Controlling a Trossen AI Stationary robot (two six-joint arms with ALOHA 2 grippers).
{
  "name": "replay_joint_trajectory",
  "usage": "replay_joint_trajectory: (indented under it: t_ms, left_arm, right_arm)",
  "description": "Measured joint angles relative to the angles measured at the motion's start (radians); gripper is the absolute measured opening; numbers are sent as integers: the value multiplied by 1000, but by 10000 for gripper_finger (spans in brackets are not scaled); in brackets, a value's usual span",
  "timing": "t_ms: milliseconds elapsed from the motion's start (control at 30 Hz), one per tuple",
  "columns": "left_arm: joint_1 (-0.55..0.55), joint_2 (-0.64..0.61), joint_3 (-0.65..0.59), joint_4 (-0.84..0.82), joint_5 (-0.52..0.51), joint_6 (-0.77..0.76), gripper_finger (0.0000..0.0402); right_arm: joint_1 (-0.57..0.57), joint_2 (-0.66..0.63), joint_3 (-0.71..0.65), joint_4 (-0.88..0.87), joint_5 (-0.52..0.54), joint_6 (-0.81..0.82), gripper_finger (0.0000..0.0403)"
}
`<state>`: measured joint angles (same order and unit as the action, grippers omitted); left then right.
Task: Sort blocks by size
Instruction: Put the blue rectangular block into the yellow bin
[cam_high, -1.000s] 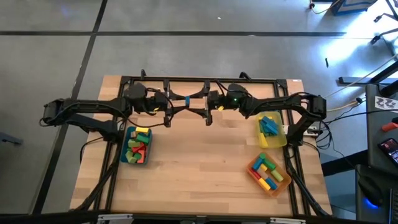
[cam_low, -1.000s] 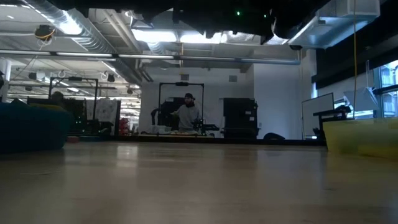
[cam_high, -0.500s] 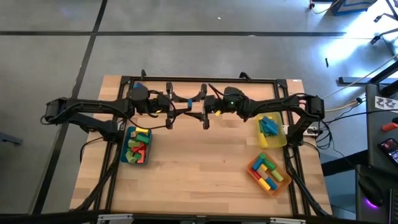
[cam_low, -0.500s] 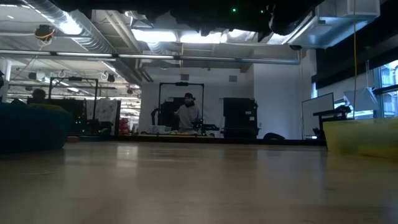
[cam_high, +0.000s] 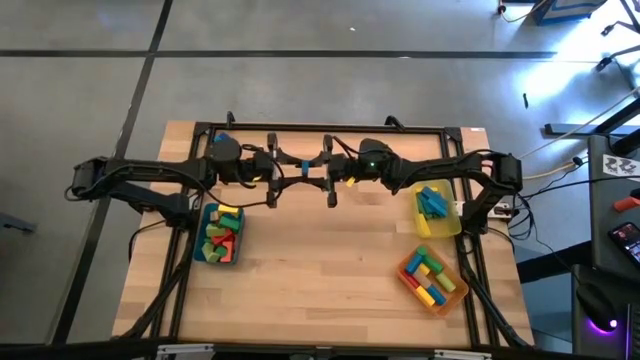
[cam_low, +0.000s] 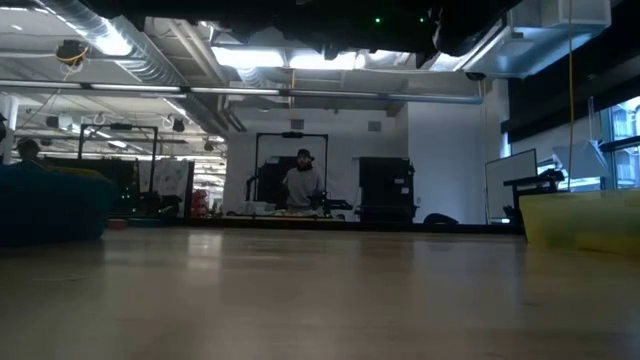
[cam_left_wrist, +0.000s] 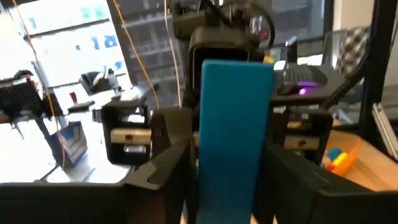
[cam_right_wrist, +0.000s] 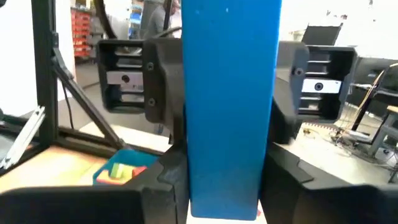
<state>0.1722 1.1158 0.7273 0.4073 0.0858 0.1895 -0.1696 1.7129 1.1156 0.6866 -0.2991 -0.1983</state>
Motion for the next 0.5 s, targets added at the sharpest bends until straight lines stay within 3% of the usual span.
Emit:
replay_joint_trajectory:
  t_ms: [300,500]
  left_arm:
    - [0,-139,22,-383,-103,-5,210]
    - [0,-200,13,-642,-179,-77,211]
  right_arm:
    - [0,-163,0,-312,102,-20,136]
    - [-1,-285,0,-621,322,-19,143]
